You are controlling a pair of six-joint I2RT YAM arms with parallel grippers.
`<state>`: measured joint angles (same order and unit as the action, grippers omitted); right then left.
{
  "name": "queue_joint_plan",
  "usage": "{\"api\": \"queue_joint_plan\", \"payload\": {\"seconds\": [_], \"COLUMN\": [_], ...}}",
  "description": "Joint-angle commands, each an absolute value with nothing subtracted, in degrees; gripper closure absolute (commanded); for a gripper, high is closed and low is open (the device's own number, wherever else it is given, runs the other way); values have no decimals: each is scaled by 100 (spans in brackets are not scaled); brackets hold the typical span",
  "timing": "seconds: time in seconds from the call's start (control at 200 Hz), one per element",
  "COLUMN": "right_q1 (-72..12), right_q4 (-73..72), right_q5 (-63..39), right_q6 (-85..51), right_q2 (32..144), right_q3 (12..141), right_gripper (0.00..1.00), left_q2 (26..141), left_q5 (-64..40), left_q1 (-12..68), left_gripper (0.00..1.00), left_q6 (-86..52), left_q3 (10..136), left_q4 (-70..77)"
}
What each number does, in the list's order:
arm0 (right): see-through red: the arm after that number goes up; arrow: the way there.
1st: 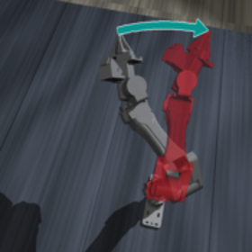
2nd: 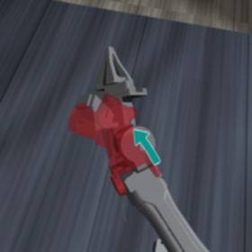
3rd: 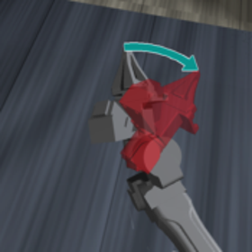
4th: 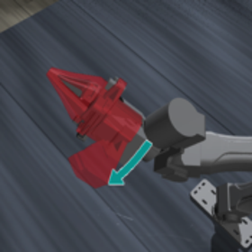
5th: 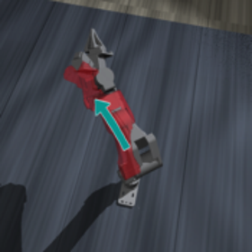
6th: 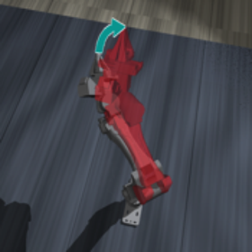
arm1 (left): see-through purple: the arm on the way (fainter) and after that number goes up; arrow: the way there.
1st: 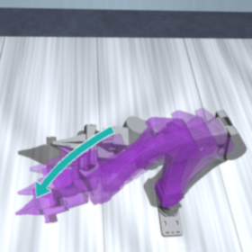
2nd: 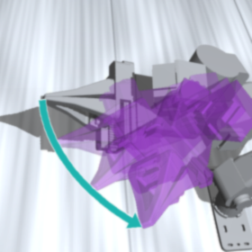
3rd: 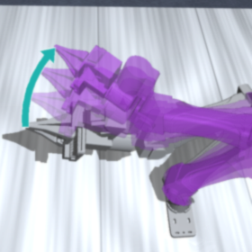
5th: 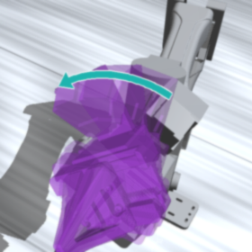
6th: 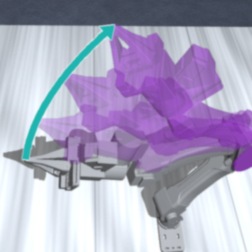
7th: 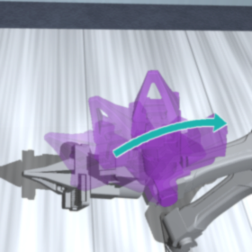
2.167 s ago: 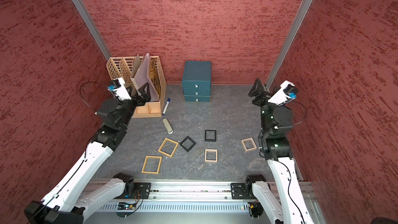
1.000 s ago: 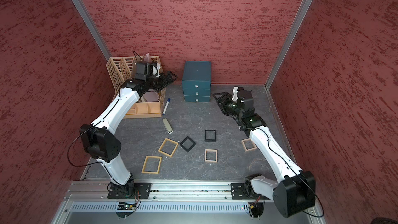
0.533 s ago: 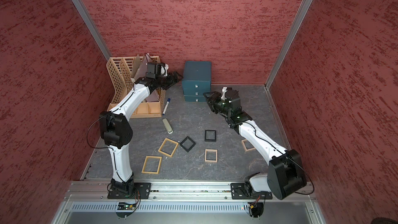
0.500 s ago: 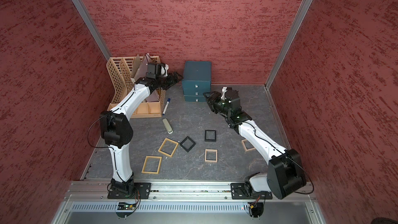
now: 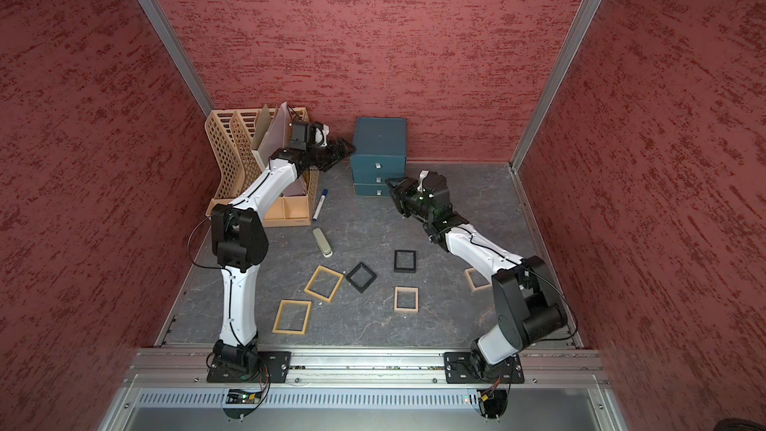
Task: Place the brooch boxes into the drawer by color
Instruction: Open the drawer in the storage box.
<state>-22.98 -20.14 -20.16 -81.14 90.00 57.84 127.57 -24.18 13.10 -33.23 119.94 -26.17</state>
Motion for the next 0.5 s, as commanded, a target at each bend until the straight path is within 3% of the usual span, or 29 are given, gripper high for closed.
{"api": "queue_joint_plan", "payload": {"seconds": [0.0,0.496], "right_q1": [-2335,-2338], "right_q4": [-2629,-3450], "right_q5": [-1934,-1646], "right_q6": [-8286,-8533], "right_q2": [9174,10424], "right_q3": [5786,6488], "right_gripper": [51,55], "left_q2": [12934,13175], "left_q5": [-2470,-2365], "left_q1": [1266,1292], "left_gripper": [15,16], "left_q6": [-3401,-3368], "left_q3": [12189,12301], "left_q4": [-2478,-2716]}}
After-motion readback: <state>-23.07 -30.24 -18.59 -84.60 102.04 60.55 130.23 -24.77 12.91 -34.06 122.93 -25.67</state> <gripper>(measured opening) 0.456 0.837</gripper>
